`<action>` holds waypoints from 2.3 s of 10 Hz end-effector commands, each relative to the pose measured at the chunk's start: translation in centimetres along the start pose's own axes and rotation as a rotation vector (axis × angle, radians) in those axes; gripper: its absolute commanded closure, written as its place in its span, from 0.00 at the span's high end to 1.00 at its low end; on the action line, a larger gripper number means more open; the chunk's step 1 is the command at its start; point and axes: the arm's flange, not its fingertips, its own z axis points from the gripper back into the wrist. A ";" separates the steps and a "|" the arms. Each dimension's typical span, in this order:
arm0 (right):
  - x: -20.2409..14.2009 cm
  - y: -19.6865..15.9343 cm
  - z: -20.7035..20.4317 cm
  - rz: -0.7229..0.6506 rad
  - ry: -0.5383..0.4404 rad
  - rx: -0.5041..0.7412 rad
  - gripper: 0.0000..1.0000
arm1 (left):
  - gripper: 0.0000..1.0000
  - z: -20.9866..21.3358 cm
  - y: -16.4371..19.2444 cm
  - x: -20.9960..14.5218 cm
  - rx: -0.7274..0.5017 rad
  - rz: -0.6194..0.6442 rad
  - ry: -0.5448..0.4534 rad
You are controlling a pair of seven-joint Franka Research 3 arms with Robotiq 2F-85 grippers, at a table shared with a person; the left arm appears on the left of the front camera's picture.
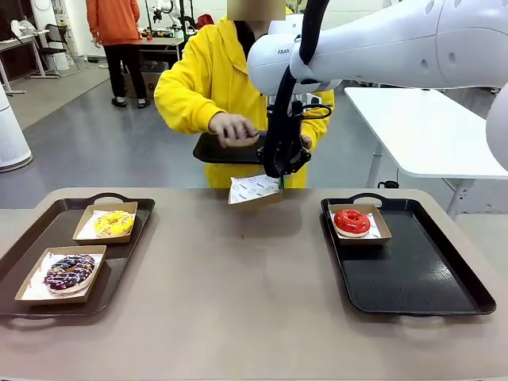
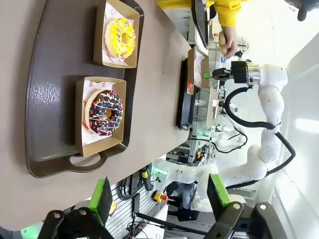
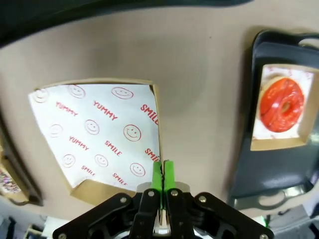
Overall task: Individually package the donuts and arrange them on the tray.
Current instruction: Place the picked Paper togo box on the Handle tray while simultaneously picking up another Paper togo box from the table with the other hand, then place the picked Paper togo box on the Handle tray.
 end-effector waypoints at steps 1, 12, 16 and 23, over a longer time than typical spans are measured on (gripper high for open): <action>-0.8 0.4 0.7 -0.036 -0.009 0.021 0.00 | 1.00 0.3 -0.1 -0.1 -0.011 0.001 -0.002; -0.8 0.4 0.7 -0.036 -0.009 0.021 0.00 | 1.00 0.3 -0.1 -0.1 -0.011 0.001 -0.002; -0.8 0.4 0.7 -0.036 -0.009 0.021 0.00 | 1.00 0.3 -0.1 -0.1 -0.011 0.001 -0.002; -8.9 -8.3 10.5 -0.024 -0.092 -0.003 0.01 | 1.00 0.3 -0.1 -0.1 -0.011 0.001 -0.002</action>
